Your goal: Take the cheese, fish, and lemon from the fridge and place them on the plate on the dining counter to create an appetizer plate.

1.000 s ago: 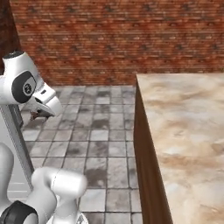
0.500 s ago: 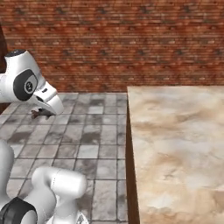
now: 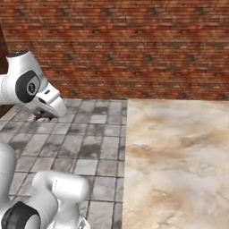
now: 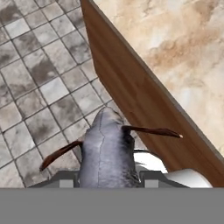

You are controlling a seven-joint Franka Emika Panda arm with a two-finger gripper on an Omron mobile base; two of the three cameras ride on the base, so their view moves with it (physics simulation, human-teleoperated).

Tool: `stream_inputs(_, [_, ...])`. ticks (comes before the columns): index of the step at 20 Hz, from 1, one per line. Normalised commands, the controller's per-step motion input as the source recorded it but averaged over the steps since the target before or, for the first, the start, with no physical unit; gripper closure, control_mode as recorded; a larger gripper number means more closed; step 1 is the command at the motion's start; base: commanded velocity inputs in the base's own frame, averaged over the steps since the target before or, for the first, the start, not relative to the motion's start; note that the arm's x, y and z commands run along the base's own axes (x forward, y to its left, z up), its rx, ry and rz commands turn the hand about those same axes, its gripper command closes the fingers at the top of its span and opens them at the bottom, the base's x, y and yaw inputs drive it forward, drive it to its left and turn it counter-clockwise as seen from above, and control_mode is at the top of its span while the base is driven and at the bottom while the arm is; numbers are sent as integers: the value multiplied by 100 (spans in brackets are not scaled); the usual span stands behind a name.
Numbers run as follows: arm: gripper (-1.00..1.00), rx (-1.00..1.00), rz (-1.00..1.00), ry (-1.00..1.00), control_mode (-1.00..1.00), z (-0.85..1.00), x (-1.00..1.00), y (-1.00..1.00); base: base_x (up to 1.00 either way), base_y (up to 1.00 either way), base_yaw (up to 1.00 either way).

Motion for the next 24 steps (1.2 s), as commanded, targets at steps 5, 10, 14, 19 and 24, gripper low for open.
stream_inputs(5, [100,0,0,0,100,0,0,0,100,0,1])
stream_inputs(10, [100,0,0,0,100,0,0,0,100,0,0])
stream_inputs(14, [100,0,0,0,100,0,0,0,100,0,0])
stream_inputs(19, [100,0,0,0,100,0,0,0,100,1,0])
stream_inputs(24, [100,0,0,0,100,0,0,0,100,10,-8])
